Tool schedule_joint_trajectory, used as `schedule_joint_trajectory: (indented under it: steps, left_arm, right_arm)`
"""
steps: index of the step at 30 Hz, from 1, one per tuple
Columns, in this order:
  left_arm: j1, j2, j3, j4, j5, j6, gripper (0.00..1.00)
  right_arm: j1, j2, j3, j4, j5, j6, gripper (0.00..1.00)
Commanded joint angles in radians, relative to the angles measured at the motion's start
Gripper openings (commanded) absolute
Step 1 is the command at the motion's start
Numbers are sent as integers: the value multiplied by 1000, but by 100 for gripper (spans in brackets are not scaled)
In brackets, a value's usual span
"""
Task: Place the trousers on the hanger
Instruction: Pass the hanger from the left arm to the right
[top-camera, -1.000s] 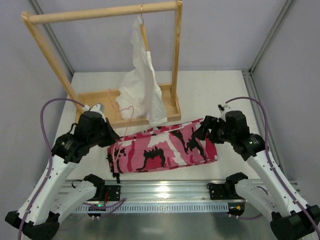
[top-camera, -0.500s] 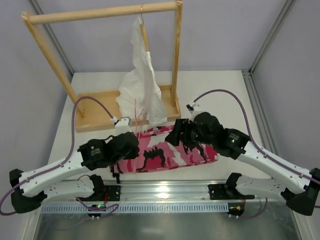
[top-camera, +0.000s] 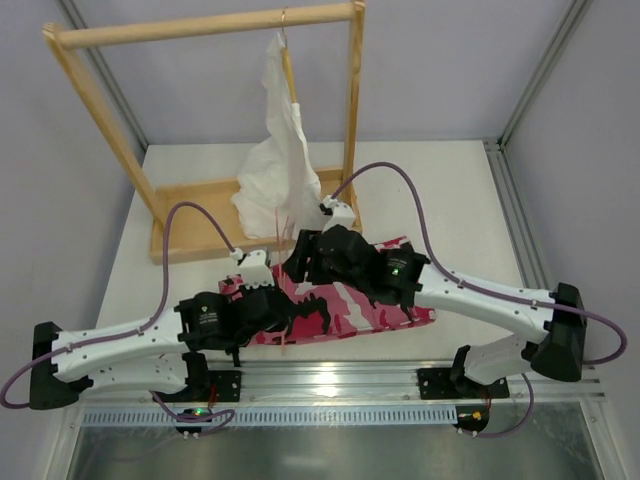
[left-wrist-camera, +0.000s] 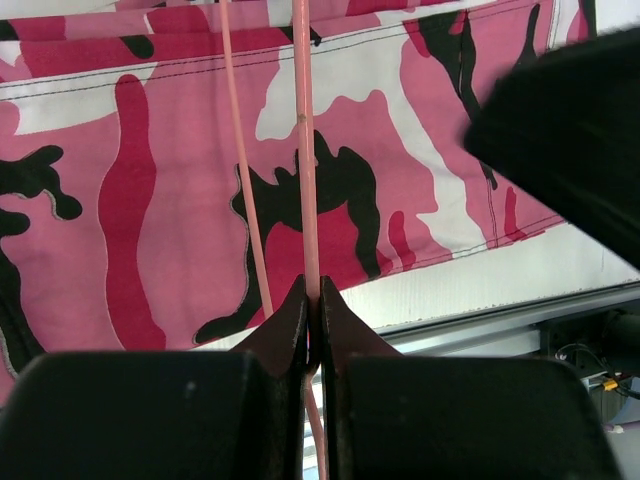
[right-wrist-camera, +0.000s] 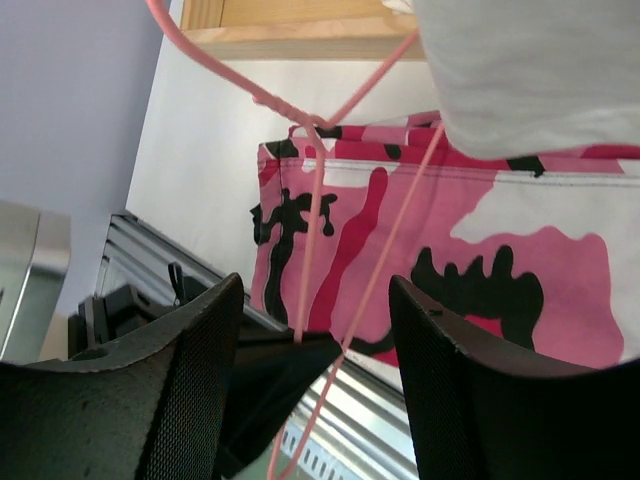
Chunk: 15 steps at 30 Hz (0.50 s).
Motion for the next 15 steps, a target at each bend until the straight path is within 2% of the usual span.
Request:
schedule_joint_trajectory:
  steps: [1,9,15]
  left_arm:
    - [-5,-35,-15,66,-43,-12,0]
    - [-5,-63,-55,104,-38,8,0]
    - [-5,-24,-52,132,-21,11,1]
  right_arm:
    - [9,75,128,81,84,-67,63]
    - [11,230,262,21,225,-167,61]
    - [11,334,337,-6,252,-200,53]
